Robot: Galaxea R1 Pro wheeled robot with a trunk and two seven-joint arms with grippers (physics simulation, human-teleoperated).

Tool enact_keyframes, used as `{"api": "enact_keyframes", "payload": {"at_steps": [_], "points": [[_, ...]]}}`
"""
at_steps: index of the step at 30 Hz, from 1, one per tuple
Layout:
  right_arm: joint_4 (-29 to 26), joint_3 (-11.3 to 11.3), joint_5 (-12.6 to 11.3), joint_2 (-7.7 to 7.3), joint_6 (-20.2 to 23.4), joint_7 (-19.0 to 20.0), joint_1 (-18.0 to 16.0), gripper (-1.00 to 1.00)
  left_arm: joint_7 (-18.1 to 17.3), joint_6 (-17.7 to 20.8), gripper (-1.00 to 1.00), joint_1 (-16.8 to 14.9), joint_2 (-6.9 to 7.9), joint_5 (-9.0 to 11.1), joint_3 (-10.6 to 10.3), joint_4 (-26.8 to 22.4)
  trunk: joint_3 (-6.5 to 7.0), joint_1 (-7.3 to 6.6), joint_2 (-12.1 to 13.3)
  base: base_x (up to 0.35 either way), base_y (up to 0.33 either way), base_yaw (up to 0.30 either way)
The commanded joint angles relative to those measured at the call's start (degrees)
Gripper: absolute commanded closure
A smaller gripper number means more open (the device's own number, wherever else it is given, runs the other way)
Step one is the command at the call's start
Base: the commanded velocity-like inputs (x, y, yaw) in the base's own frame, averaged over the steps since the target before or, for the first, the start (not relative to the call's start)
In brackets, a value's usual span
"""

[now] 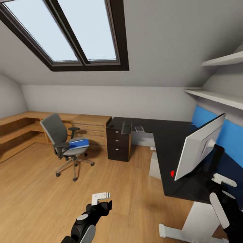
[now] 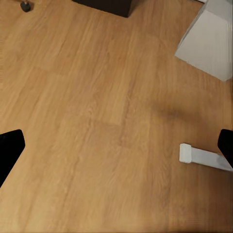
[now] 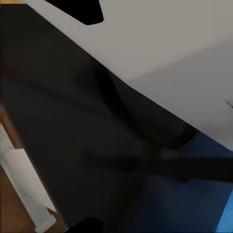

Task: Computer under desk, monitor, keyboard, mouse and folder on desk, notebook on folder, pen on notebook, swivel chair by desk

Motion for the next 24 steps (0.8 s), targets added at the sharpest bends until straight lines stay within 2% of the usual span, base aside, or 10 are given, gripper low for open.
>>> {"api": "enact_keyframes", "payload": {"at_steps": [1, 8, 12, 24], "points": [[-0.08, 0.05, -0.54, -0.02, 0.21, -0.36, -0.04, -1.00, 0.69, 0.08, -1.00, -0.05, 0.03, 0.61, -0.15, -0.11, 0.09, -0.21, 0.34, 0.000, 0.000, -0.217], [0.20, 0.05, -0.53, -0.03, 0.18, -0.35, -0.04, -1.00, 4.73, 0.03, -1.00, -0.05, -0.10, 0.67, -0.52, -0.19, 1.26, -1.75, 3.15, 0.000, 0.000, -0.210], [0.23, 0.05, -0.53, -0.03, 0.16, -0.34, -0.04, -1.00, 5.89, 0.03, -1.00, -0.05, -0.17, 0.69, -0.71, -0.19, 1.75, -2.63, 4.76, 0.000, 0.000, -0.160], [0.17, 0.05, -0.53, -0.02, 0.12, -0.37, -0.04, -1.00, 6.53, 0.03, -1.00, -0.05, -0.11, 0.64, -0.64, -0.20, 2.86, -5.26, 9.57, 0.000, 0.000, -0.036]]}}
